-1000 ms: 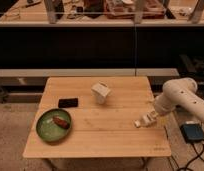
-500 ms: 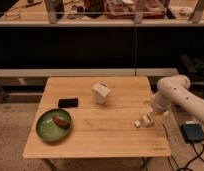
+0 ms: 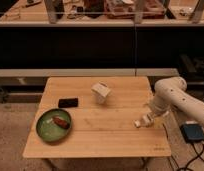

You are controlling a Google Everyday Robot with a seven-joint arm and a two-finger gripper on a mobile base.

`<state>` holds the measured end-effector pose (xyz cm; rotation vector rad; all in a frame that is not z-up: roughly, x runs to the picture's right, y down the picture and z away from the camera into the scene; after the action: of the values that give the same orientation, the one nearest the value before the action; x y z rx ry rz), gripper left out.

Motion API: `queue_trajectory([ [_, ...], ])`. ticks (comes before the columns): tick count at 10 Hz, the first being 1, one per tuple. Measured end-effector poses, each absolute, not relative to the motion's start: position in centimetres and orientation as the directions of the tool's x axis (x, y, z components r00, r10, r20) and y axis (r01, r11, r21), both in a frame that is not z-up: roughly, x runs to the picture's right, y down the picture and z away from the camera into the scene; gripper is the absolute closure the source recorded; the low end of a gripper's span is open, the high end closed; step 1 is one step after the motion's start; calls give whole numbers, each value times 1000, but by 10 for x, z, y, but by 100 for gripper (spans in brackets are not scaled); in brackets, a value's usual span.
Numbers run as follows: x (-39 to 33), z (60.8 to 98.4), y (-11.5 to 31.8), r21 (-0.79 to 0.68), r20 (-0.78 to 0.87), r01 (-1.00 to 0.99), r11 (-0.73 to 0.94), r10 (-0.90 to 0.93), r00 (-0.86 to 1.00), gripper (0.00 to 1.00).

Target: Place the bottle in the ceramic bowl

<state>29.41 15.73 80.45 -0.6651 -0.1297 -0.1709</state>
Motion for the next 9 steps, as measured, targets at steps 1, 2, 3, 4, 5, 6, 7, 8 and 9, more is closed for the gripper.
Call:
queue_trajectory([
  [1,295,804,160,-605,175,197,772,-112,978,20],
  [2,295,806,164,-608,180,197,769,-108,978,20],
  [3,295,807,166,-609,184,197,768,-106,977,20],
  [4,294,809,167,-608,187,198,769,-103,977,20],
  [5,293,810,169,-609,190,198,768,-101,976,20],
  [6,293,811,169,-608,193,199,768,-100,976,20],
  [7,293,812,169,-608,196,201,768,-100,976,20],
  [8,292,813,169,-608,200,202,768,-98,975,20],
  [9,292,813,170,-608,201,203,768,-98,975,20],
])
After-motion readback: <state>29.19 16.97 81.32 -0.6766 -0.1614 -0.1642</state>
